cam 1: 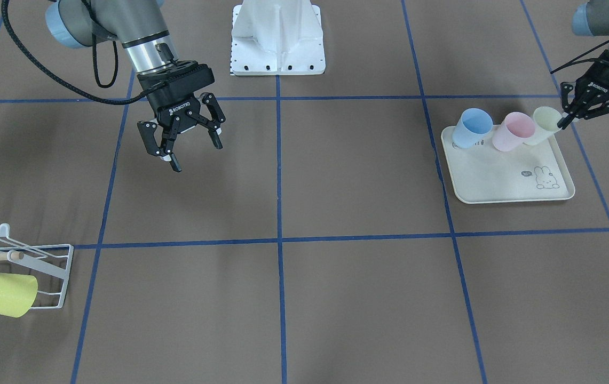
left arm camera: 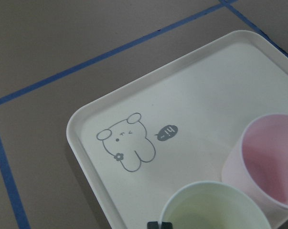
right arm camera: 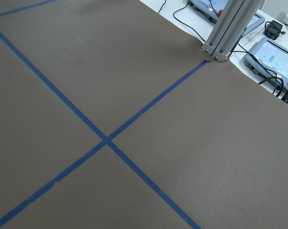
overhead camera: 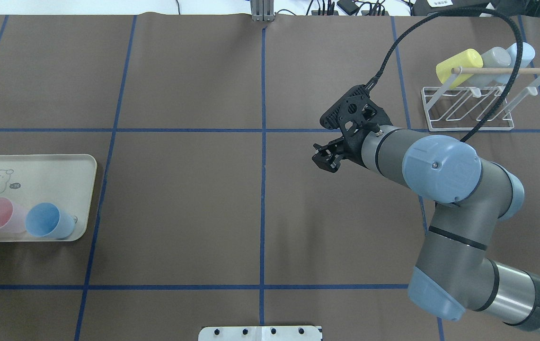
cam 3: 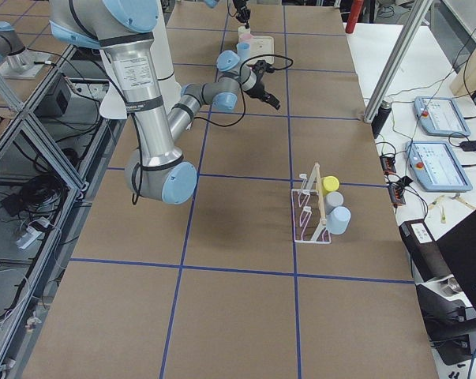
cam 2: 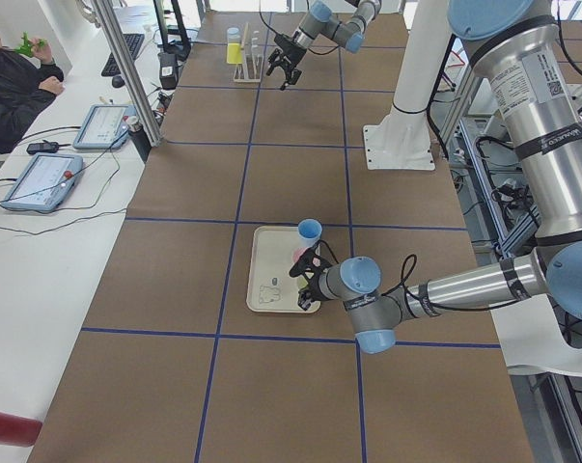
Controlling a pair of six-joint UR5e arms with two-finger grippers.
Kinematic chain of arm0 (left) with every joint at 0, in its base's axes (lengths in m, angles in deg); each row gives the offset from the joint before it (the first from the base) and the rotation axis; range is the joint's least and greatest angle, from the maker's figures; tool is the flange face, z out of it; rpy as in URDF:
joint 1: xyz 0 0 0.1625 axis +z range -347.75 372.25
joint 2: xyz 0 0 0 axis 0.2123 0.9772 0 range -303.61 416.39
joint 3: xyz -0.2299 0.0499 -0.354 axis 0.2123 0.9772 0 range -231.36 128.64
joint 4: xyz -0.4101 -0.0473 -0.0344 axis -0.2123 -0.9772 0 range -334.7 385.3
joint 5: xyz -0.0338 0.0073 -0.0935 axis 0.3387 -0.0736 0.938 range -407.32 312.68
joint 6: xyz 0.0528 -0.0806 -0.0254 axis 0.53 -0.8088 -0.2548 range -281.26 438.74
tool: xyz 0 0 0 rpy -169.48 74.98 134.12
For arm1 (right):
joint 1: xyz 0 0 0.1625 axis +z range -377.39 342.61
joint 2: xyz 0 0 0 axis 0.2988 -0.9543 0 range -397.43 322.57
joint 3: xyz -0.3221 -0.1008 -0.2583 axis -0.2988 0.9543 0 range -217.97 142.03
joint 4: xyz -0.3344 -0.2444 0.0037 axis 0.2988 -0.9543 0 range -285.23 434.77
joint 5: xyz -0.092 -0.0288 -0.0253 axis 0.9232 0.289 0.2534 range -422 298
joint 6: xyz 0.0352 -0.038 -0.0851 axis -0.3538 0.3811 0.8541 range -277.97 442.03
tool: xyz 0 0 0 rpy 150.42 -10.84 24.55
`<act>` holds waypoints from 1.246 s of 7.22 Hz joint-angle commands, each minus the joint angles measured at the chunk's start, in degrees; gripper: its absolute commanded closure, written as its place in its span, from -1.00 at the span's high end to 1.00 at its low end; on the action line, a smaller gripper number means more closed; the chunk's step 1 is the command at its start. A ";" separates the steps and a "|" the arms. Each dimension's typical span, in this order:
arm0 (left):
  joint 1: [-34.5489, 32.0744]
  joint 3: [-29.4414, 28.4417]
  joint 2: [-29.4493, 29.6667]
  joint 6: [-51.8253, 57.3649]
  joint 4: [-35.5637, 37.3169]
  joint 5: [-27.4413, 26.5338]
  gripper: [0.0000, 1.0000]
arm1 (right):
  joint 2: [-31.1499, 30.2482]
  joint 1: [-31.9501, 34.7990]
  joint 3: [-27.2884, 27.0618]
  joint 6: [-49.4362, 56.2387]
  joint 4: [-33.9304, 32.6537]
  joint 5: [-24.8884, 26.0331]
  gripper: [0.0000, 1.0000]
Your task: Transfer IKEA cup to right arm and place on rack
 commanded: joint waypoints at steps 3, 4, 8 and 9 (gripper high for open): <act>-18.84 6.25 1.57 0.32 6.21 11.65 -1.00 | 2.16 -1.84 1.58 0.00 0.10 0.16 0.99; -20.08 14.39 1.48 -0.29 15.56 13.94 -1.00 | 2.16 -2.20 1.76 0.00 0.10 0.16 0.99; -19.57 27.56 8.91 -20.91 25.50 21.92 -1.00 | 2.16 -5.97 5.44 1.05 12.28 -0.63 0.98; -19.31 27.65 12.43 -25.91 25.32 24.65 -1.00 | 2.25 -6.85 5.45 2.27 14.32 -0.81 0.97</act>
